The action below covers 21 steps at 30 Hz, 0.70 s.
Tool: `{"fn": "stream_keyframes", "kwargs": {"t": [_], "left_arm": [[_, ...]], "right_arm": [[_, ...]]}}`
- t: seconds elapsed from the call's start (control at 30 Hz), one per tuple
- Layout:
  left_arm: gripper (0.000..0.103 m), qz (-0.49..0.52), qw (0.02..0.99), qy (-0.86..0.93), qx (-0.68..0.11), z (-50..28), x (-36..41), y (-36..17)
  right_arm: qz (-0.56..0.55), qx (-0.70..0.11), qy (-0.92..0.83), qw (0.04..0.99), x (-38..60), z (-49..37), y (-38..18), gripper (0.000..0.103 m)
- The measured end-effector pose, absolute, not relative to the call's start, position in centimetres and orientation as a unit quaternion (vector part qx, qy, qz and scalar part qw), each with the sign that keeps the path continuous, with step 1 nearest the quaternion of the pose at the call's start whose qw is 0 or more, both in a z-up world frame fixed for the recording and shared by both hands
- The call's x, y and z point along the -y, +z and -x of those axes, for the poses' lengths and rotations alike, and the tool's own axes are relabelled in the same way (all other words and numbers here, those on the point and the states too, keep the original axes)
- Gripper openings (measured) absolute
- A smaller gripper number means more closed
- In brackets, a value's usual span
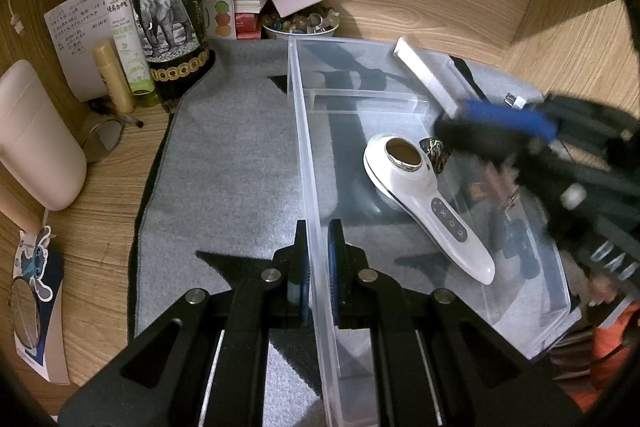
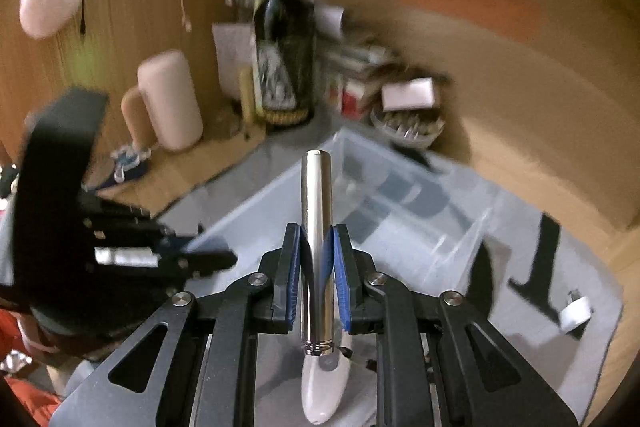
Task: Organize rigid objects
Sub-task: 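Lift the cylinder, lower it into the box and open the right tool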
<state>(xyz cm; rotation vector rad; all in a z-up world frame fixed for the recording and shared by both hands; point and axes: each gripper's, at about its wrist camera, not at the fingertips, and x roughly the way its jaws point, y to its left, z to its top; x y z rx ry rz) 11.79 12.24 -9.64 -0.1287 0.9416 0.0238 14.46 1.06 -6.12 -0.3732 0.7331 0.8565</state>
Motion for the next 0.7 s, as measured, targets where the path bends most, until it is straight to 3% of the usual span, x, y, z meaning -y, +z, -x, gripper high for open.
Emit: {"fn": "stream_keyframes", "kwargs": {"t": [0.7], "left_arm": [[0.008, 0.061, 0.889, 0.01, -0.453, -11.8, -12.1, -9.8]], "right_arm": [[0.238, -0.402, 0.399, 0.789, -2.0, -14.4, -9.5, 0.015]]}}
